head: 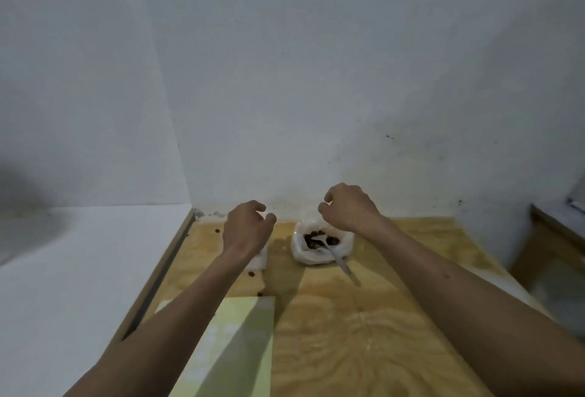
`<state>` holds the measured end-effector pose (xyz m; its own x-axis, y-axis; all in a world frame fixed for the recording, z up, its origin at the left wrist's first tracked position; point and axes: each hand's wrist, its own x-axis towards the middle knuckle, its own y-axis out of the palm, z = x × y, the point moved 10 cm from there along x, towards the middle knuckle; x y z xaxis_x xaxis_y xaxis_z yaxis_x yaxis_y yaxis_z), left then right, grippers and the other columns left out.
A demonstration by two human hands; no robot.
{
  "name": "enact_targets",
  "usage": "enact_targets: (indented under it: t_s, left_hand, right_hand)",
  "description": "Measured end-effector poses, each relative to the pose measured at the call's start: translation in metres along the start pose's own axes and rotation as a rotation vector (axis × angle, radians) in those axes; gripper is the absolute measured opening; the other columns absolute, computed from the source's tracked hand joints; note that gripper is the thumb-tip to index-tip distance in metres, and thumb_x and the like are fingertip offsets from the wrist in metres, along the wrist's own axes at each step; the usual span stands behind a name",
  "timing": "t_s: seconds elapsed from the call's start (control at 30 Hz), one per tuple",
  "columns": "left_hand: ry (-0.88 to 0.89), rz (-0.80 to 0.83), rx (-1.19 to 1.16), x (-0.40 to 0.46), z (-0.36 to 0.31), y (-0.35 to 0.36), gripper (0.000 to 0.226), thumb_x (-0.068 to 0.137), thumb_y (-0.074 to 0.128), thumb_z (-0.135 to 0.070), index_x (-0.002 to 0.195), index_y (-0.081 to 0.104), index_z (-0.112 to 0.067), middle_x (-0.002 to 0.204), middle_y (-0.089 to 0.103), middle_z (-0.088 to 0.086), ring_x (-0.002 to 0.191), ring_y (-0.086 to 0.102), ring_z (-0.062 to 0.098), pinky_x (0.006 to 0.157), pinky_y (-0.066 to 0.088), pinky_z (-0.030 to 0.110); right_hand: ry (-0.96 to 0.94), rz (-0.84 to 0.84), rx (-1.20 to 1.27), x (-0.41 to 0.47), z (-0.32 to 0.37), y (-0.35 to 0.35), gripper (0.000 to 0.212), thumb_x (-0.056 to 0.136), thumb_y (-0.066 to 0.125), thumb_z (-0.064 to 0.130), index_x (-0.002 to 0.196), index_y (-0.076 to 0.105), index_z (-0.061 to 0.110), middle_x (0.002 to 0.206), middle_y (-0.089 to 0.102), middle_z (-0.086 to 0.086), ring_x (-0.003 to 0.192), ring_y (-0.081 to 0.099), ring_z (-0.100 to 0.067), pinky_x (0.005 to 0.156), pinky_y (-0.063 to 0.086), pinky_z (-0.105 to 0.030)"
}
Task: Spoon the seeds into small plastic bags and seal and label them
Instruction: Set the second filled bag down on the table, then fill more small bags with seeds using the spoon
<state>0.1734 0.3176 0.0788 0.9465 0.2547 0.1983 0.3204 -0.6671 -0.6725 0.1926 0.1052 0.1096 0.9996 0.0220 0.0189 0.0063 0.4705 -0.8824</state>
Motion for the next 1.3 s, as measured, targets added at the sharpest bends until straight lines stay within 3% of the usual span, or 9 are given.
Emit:
enact_targets:
  t_s: [0.2,0.37,0.43,0.57,0.93,1.0,1.03,1.1,1.3]
  left_hand:
    - [0.201,0.248,-0.119,-0.054,-0.112,0.087,0.035,0.094,0.064,-0.028,0.124,0.069,-0.011,0.107,0.073,0.006,0.1,0.068,0.022,0.088,0.054,0.032]
    - [0.222,0.572,-0.043,-0.115,-0.163,0.186,0.043,0.095,0.067,-0.037,0.127,0.065,-0.009,0.123,0.067,0.008,0.111,0.064,0.026,0.087,0.048,0.032]
    - [0.174,0.667,-0.039,-0.138,-0.166,0.221,0.026,0.094,0.069,-0.037,0.1,0.067,-0.011,0.099,0.065,0.005,0.094,0.063,0.025,0.076,0.045,0.03]
    - [0.088,0.717,-0.039,-0.17,-0.163,0.266,0.049,0.091,0.072,-0.034,0.064,0.035,-0.017,0.063,0.036,-0.001,0.051,0.04,0.018,0.047,0.027,0.029]
    - [-0.193,0.661,-0.443,-0.159,-0.145,0.277,0.018,0.083,0.064,0.002,0.069,0.068,-0.007,0.082,0.069,0.012,0.083,0.066,0.03,0.067,0.051,0.036]
    - [-0.221,0.671,-0.532,-0.156,-0.144,0.272,0.025,0.087,0.061,0.006,0.069,0.069,-0.009,0.079,0.068,0.009,0.08,0.065,0.027,0.066,0.053,0.033]
    - [-0.217,0.671,-0.561,-0.153,-0.145,0.266,0.026,0.088,0.061,0.007,0.07,0.069,-0.011,0.079,0.067,0.009,0.077,0.064,0.026,0.062,0.054,0.031]
    - [-0.201,0.653,-0.602,-0.143,-0.144,0.252,0.023,0.09,0.063,0.005,0.075,0.069,-0.011,0.08,0.068,0.01,0.073,0.064,0.024,0.057,0.054,0.028]
    - [-0.04,0.526,-0.581,-0.094,-0.142,0.182,0.015,0.093,0.065,0.002,0.084,0.07,-0.009,0.076,0.065,0.004,0.064,0.057,0.013,0.051,0.047,0.015]
  right_hand:
    - [0.232,-0.046,-0.198,-0.032,-0.13,-0.054,0.027,0.094,0.058,0.026,0.071,0.054,0.014,0.067,0.054,-0.005,0.059,0.056,-0.024,0.054,0.041,-0.027]
    - [0.47,0.021,-0.281,-0.085,-0.231,-0.062,0.026,0.099,0.052,0.024,0.075,0.049,0.012,0.075,0.05,-0.004,0.064,0.052,-0.022,0.059,0.043,-0.029]
    - [0.534,0.043,-0.291,-0.105,-0.262,-0.059,0.024,0.101,0.05,0.025,0.081,0.053,0.011,0.079,0.051,-0.004,0.069,0.053,-0.022,0.064,0.044,-0.03]
    - [0.562,0.09,-0.254,-0.131,-0.293,-0.045,0.026,0.103,0.051,0.036,0.098,0.057,0.011,0.095,0.063,-0.008,0.089,0.064,-0.027,0.069,0.049,-0.032]
    - [0.639,0.011,0.232,-0.132,-0.323,-0.046,0.047,0.094,0.071,0.021,0.06,0.039,0.012,0.052,0.04,-0.008,0.044,0.04,-0.022,0.051,0.034,-0.03]
    - [0.6,-0.035,0.255,-0.125,-0.317,-0.052,0.029,0.093,0.073,0.027,0.076,0.06,0.007,0.07,0.058,-0.017,0.06,0.058,-0.029,0.061,0.046,-0.034]
    - [0.569,-0.067,0.263,-0.119,-0.313,-0.058,0.031,0.092,0.073,0.031,0.105,0.067,0.004,0.099,0.065,-0.022,0.085,0.066,-0.033,0.074,0.052,-0.037]
    - [0.474,-0.124,0.21,-0.107,-0.301,-0.073,0.065,0.089,0.075,0.034,0.145,0.049,0.013,0.141,0.052,-0.019,0.119,0.059,-0.034,0.088,0.049,-0.035]
    - [0.059,-0.194,0.214,-0.077,-0.224,-0.103,0.029,0.096,0.067,0.029,0.124,0.072,0.023,0.125,0.07,0.003,0.113,0.064,-0.014,0.089,0.044,-0.022]
